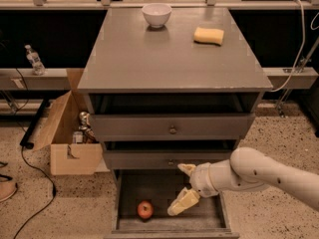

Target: Pick apple from bottom drawer and place on counter

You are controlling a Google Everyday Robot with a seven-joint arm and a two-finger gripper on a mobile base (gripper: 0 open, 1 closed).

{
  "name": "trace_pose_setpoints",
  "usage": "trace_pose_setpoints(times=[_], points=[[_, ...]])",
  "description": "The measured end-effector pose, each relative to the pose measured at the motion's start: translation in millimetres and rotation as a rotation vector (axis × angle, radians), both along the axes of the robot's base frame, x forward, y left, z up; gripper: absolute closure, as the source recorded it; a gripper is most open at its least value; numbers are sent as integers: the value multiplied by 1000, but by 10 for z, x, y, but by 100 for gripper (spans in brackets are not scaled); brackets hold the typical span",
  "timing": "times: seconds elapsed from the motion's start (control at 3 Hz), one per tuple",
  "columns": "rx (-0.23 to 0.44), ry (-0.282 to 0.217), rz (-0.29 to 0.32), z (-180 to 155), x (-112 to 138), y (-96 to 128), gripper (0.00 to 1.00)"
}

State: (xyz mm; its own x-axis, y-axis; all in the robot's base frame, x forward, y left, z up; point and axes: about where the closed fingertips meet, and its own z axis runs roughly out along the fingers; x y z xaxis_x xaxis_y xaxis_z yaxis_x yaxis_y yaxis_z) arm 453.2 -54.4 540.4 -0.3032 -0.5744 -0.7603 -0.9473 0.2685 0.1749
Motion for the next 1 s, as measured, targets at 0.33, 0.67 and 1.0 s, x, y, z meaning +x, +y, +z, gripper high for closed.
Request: trace_pose_setpoints(times=[0.33,0.67,1.0], points=[[-7,0,-3,-16,25,-21,0],[-12,13,-13,-180,63,-76,0],[-41,9,2,-817,152,-383,0]])
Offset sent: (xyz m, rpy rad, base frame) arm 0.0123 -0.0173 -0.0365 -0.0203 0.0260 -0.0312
